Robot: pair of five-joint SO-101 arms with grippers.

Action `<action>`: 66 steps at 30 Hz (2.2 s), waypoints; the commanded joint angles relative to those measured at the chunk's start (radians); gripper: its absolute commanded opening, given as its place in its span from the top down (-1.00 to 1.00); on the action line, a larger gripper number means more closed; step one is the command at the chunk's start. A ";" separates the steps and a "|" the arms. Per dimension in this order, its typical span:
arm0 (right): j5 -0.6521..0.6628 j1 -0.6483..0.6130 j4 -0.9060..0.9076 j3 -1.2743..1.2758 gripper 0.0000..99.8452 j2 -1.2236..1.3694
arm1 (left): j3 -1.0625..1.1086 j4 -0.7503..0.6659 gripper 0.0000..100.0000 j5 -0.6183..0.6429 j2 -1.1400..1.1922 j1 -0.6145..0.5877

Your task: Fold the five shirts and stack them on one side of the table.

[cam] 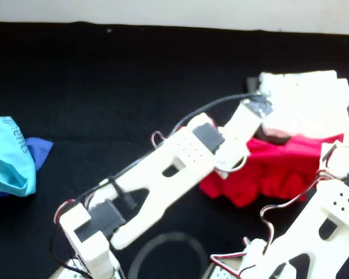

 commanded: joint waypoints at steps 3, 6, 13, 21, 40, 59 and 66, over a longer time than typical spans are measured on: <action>0.009 -0.008 -0.021 -0.007 0.99 -0.024 | -0.081 0.124 0.73 0.002 -0.143 0.031; 0.011 -0.008 -0.021 -0.007 0.99 -0.024 | -0.081 0.175 0.73 0.002 -0.170 0.053; 0.011 -0.008 -0.018 -0.012 0.99 -0.024 | -0.033 0.173 0.73 0.000 -0.120 0.134; 0.011 -0.002 -0.016 -0.012 0.99 -0.025 | 0.045 -0.089 0.73 0.003 0.050 0.085; 0.012 -0.010 -0.016 -0.008 0.99 -0.025 | 0.048 -0.269 0.72 0.000 0.117 -0.025; 0.005 -0.022 -0.016 0.039 0.99 -0.027 | -0.127 -0.107 0.98 0.002 0.163 -0.036; -0.144 -0.128 0.039 -0.120 0.99 -0.024 | -0.243 0.196 0.98 -0.002 -0.024 -0.171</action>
